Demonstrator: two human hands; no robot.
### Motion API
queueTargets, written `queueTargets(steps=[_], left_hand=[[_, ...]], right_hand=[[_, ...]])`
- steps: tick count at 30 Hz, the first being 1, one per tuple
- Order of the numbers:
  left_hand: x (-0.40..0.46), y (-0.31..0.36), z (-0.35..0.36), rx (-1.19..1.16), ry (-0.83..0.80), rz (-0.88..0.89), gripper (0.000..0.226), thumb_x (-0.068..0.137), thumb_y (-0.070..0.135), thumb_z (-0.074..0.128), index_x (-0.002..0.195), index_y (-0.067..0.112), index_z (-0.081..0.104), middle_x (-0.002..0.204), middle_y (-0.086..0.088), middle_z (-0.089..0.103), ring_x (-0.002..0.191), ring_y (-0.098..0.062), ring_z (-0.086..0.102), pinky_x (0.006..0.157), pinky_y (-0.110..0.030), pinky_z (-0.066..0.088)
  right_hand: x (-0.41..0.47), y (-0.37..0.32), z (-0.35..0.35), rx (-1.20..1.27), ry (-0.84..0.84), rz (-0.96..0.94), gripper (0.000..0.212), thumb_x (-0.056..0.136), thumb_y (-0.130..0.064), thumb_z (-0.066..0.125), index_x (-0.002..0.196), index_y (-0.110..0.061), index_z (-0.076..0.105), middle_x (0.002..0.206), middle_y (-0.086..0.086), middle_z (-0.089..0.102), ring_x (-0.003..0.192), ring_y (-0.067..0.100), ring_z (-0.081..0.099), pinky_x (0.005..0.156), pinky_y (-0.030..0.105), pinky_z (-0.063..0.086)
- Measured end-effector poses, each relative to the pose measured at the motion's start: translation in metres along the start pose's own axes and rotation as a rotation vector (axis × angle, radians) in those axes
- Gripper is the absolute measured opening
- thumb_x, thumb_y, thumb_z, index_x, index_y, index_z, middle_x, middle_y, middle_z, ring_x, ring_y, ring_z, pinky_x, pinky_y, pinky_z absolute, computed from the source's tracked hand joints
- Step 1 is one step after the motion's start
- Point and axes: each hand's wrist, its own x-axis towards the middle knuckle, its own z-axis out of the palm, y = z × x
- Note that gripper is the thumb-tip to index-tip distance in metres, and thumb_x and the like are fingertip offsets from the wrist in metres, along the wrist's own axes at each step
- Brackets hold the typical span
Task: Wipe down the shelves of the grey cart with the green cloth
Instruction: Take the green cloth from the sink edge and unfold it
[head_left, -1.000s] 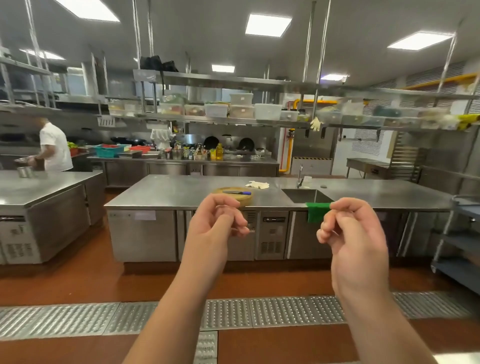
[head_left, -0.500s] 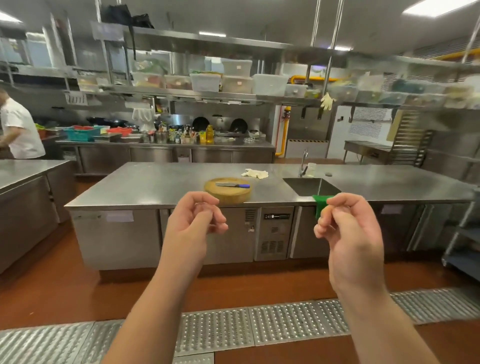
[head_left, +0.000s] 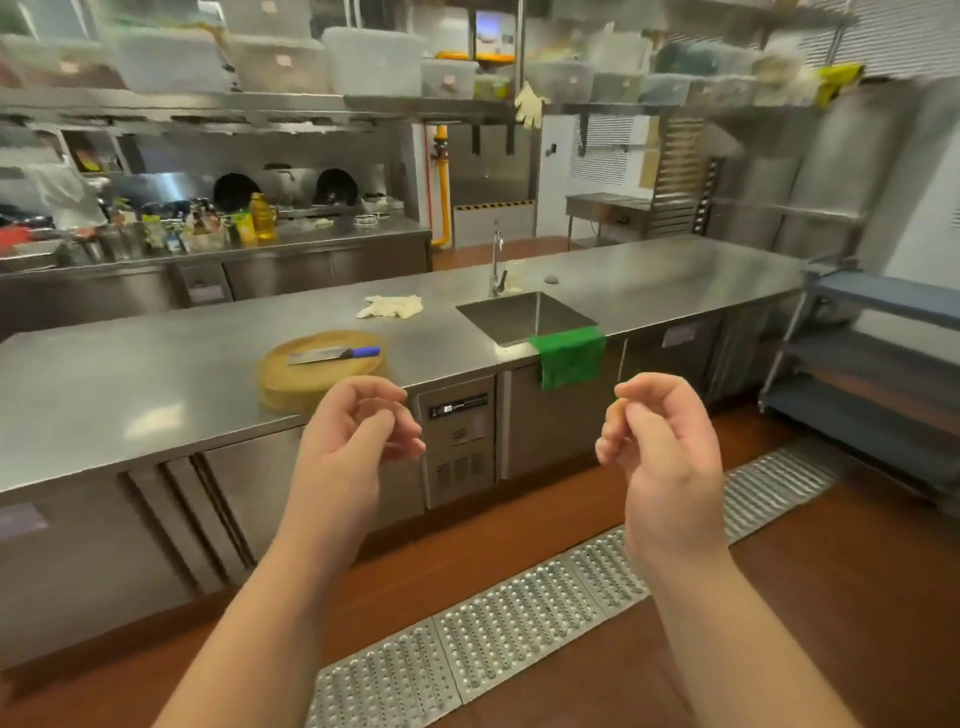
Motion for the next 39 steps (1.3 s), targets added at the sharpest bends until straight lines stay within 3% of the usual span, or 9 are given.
queueTargets(steps=[6, 13, 18, 24, 32, 39], left_hand=[[0.105, -0.078, 0.118, 0.011, -0.131, -0.048, 0.021, 0.097, -0.003, 0.04, 0.101, 0.007, 0.058, 0.079, -0.007, 0.063, 0.073, -0.026, 0.062, 0.07, -0.034, 0.054], [0.212, -0.133, 0.221, -0.014, -0.207, -0.093, 0.023, 0.095, -0.008, 0.04, 0.102, 0.004, 0.058, 0.08, -0.004, 0.064, 0.072, -0.02, 0.064, 0.073, -0.032, 0.058], [0.277, -0.187, 0.261, -0.015, -0.218, -0.123, 0.023, 0.094, -0.011, 0.039, 0.102, 0.002, 0.056, 0.084, -0.009, 0.061, 0.072, -0.023, 0.062, 0.072, -0.034, 0.055], [0.369, -0.264, 0.299, -0.045, -0.198, -0.195, 0.022, 0.092, -0.015, 0.038, 0.104, -0.005, 0.053, 0.084, -0.011, 0.06, 0.068, -0.02, 0.061, 0.064, -0.024, 0.054], [0.533, -0.36, 0.357, -0.033, -0.156, -0.308, 0.025, 0.092, -0.015, 0.035, 0.101, 0.0, 0.053, 0.082, -0.012, 0.059, 0.062, -0.014, 0.06, 0.055, -0.017, 0.05], [0.624, -0.451, 0.416, 0.043, -0.111, -0.478, 0.031, 0.09, -0.014, 0.036, 0.098, 0.01, 0.053, 0.084, -0.009, 0.061, 0.064, -0.014, 0.062, 0.062, -0.029, 0.052]], right_hand=[[0.116, 0.079, -0.065, -0.077, 0.042, 0.04, 0.017, 0.097, -0.006, 0.044, 0.098, -0.013, 0.059, 0.074, 0.006, 0.053, 0.067, 0.021, 0.049, 0.066, 0.039, 0.046], [0.241, 0.14, -0.115, -0.171, 0.04, 0.104, 0.022, 0.09, -0.01, 0.043, 0.105, -0.012, 0.06, 0.086, 0.007, 0.064, 0.072, 0.02, 0.057, 0.066, 0.031, 0.052], [0.313, 0.196, -0.127, -0.195, 0.024, 0.186, 0.029, 0.088, -0.011, 0.043, 0.11, -0.014, 0.061, 0.098, 0.006, 0.068, 0.084, 0.02, 0.063, 0.07, 0.032, 0.055], [0.406, 0.277, -0.13, -0.219, 0.006, 0.239, 0.032, 0.097, 0.006, 0.04, 0.11, -0.013, 0.061, 0.095, 0.008, 0.066, 0.085, 0.02, 0.064, 0.071, 0.034, 0.056], [0.567, 0.384, -0.127, -0.294, -0.028, 0.32, 0.033, 0.095, 0.011, 0.04, 0.106, -0.012, 0.06, 0.091, 0.007, 0.065, 0.082, 0.019, 0.063, 0.071, 0.033, 0.056], [0.669, 0.468, -0.161, -0.268, 0.047, 0.402, 0.032, 0.094, 0.013, 0.037, 0.106, -0.008, 0.058, 0.088, 0.009, 0.063, 0.079, 0.018, 0.061, 0.067, 0.032, 0.054]])
